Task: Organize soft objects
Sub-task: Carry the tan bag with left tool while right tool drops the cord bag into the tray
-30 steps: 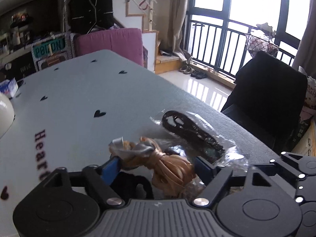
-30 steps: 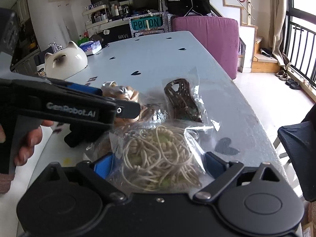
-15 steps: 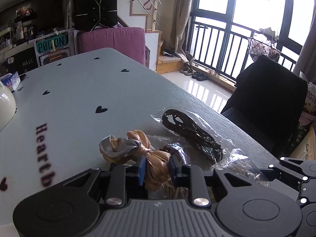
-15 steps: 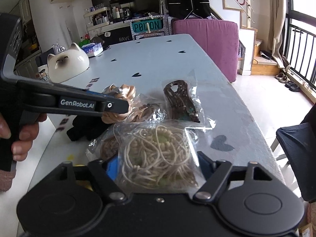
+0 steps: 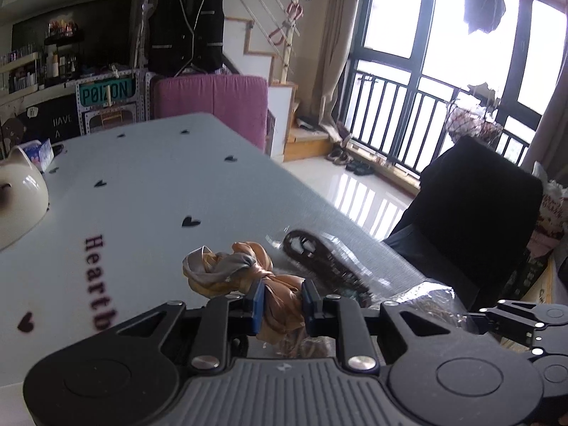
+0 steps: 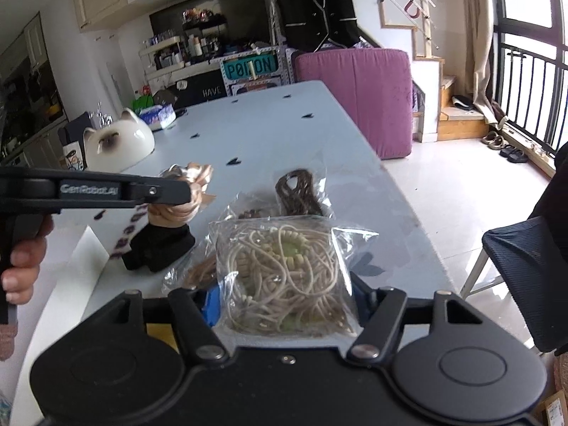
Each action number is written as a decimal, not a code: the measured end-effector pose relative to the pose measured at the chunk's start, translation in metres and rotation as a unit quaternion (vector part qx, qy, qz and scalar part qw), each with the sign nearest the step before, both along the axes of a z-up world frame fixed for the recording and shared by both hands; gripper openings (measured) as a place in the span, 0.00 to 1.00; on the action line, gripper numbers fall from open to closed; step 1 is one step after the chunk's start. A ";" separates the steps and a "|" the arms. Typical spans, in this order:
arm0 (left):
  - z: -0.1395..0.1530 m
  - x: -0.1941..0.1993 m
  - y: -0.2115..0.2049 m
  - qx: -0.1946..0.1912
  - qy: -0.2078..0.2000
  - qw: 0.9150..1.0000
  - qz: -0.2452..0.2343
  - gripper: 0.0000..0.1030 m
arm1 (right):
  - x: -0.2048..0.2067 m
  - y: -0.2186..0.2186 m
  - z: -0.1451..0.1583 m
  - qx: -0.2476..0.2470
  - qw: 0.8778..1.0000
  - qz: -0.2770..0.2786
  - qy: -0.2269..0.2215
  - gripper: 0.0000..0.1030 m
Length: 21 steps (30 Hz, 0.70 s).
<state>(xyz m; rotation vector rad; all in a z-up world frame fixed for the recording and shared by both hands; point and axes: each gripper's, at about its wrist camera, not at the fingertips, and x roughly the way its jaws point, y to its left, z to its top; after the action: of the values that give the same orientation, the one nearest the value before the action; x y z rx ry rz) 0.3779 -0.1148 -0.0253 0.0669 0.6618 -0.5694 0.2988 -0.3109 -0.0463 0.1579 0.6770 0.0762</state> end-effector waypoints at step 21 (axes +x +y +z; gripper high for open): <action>0.084 -0.112 0.066 -0.024 -0.065 0.998 0.013 0.23 | -0.077 0.030 0.069 0.015 0.998 0.008 -0.061 0.67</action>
<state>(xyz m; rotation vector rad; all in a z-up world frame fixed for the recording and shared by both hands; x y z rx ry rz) 0.2658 -0.0493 0.0586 0.0511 0.5217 -0.5513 0.2219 -0.2806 0.0223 0.1763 0.5559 0.1105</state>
